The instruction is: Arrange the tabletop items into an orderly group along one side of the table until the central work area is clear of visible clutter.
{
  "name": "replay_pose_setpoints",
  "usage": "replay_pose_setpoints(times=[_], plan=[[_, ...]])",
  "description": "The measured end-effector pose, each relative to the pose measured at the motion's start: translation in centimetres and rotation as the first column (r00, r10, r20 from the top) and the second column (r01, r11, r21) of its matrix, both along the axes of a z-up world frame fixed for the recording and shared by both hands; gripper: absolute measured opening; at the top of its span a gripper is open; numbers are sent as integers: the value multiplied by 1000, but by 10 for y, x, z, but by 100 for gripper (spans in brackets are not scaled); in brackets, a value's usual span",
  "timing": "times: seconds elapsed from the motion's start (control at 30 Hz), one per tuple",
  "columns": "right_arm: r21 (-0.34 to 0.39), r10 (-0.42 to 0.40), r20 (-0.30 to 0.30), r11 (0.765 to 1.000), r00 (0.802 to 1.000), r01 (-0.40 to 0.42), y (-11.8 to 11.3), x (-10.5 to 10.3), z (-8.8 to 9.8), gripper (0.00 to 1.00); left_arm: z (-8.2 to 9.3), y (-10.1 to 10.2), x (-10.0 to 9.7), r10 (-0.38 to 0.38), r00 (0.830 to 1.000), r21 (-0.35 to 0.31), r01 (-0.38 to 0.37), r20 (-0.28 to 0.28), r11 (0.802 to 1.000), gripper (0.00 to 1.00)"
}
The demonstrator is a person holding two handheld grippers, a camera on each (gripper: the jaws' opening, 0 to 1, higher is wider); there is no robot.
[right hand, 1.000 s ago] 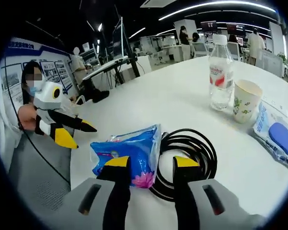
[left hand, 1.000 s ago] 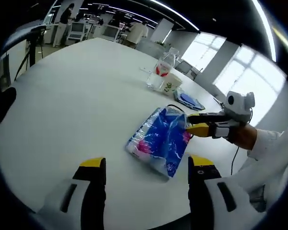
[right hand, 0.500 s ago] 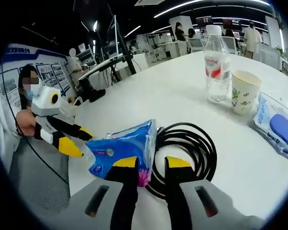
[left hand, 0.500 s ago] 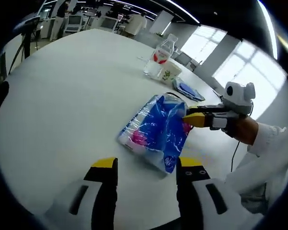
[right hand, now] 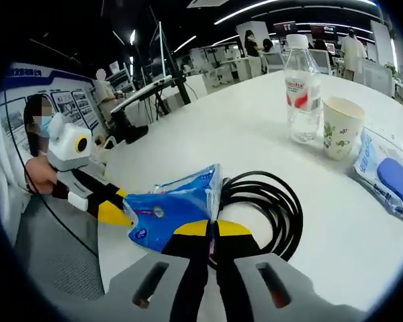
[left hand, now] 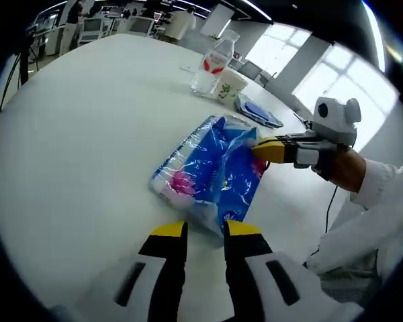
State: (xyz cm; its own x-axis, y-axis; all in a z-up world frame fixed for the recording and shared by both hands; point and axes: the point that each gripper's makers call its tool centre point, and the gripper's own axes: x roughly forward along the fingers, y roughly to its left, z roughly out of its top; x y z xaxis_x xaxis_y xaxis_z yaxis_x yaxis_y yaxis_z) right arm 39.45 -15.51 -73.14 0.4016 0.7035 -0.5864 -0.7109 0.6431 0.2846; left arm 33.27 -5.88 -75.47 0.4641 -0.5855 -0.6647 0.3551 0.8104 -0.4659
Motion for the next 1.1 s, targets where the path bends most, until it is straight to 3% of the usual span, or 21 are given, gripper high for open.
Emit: replay_pose_setpoints(times=[0.4,0.67,1.1], plan=[[25,-17,-11,1000,1000,17,1,-4,5,0,-5,1,2,-27,1000,9,28,-13,1000,0],[37,-23,-1,999,1000,23,1,-2,13,0,6,5,8,-33,999,8,33,12,999,0],[69,-68,59,996,996,64,-4,10,42,0,30,1,25,-104,992,26,102,71,994,0]])
